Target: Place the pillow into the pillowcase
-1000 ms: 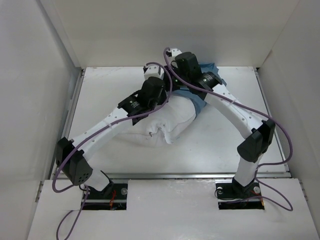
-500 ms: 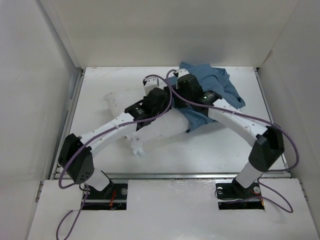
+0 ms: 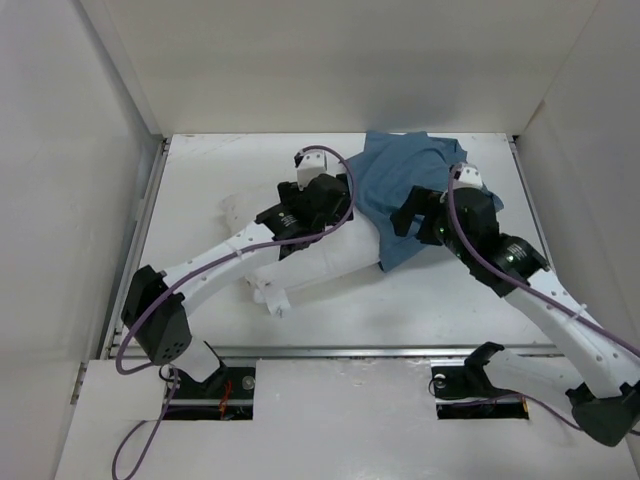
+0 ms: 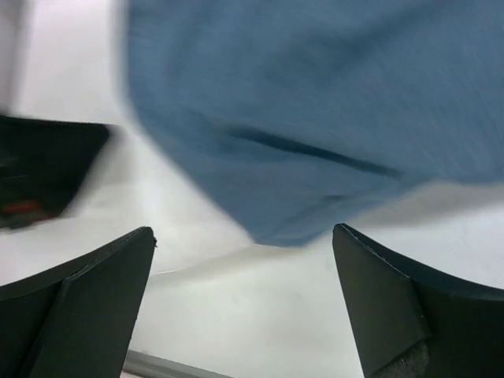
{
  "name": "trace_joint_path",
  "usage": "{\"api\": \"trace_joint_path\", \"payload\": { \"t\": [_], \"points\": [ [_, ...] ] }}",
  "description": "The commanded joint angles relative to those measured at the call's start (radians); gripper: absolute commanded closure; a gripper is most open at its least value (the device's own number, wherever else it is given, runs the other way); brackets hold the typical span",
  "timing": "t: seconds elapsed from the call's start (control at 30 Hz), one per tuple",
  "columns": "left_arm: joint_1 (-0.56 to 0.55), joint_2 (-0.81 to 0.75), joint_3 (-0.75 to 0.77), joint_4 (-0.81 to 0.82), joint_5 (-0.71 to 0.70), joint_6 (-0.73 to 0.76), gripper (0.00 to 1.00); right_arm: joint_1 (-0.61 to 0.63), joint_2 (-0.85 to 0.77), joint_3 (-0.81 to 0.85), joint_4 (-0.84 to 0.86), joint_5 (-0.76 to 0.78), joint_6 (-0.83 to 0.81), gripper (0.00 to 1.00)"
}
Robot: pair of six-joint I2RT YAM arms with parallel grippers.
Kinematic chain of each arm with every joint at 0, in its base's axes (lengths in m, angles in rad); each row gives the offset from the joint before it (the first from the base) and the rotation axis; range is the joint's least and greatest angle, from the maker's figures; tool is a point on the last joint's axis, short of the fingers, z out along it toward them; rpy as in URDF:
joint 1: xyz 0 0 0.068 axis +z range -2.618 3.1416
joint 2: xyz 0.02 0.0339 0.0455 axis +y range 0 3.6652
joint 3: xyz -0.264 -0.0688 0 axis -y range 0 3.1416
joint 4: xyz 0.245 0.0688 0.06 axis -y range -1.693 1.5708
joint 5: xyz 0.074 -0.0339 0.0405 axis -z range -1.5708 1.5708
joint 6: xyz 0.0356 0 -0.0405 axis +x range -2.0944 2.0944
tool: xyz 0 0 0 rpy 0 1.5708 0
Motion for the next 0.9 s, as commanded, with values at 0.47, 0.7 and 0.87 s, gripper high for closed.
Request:
{"api": "trace_joint_path", "payload": {
  "t": [0.47, 0.7, 0.87],
  "points": [
    [0.139, 0.11, 0.09, 0.036, 0.159, 0.216, 0.34, -0.313, 0.292, -0.169, 0.424, -0.225, 0.083, 0.0],
    [0.075, 0.041, -0.046, 0.068, 0.34, 0.218, 0.84, -0.334, 0.472, 0.021, 0.434, -0.231, 0.014, 0.0],
    [-0.034, -0.048, -0.078, 0.047, 0.377, 0.218, 0.85, -0.334, 0.494, 0.031, 0.478, -0.24, -0.008, 0.0]
  ]
}}
